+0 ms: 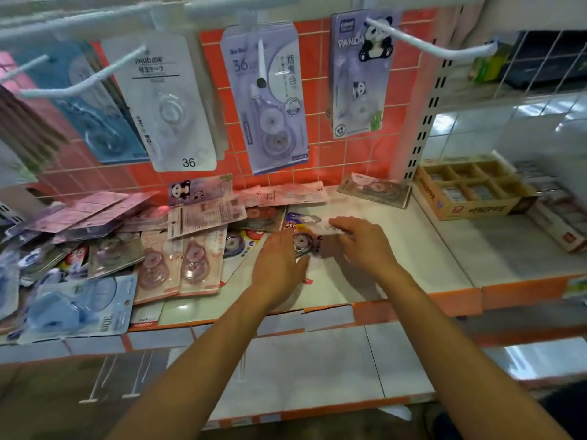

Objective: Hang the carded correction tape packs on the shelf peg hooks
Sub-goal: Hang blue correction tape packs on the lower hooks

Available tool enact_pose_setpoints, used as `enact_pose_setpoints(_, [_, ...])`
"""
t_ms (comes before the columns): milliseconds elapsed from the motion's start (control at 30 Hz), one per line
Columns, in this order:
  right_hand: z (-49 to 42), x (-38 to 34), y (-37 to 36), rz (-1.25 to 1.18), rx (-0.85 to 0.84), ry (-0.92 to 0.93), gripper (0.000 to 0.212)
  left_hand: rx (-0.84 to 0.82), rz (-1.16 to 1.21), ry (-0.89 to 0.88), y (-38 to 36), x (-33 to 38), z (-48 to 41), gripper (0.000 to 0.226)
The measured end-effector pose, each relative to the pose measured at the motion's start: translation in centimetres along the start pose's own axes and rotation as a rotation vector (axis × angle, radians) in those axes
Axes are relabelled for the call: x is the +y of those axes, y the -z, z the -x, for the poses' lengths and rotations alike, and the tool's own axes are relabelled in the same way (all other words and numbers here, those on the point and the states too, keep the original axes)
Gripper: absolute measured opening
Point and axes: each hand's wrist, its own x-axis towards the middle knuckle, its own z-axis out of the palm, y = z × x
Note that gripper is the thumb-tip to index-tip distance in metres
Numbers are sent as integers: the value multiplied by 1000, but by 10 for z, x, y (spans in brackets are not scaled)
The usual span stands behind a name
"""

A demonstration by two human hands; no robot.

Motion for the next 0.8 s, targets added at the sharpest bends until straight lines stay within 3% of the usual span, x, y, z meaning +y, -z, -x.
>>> enact_pose_setpoints(233, [1, -28, 26, -569, 154, -113, 18, -31, 279, -27, 24, 7, 0, 53])
enact_pose_setpoints(400, [10, -43, 23, -1005, 91, -267, 20, -186, 728, 75, 44, 15, 17, 42])
enact_pose_setpoints(533, [16, -47, 18, -1074, 68, -318, 18, -308, 870, 77, 47, 13, 27, 37])
enact_pose_setpoints(800, [22, -53, 15, -1051, 49, -319, 16, -330, 864, 89, 51, 9, 36, 35])
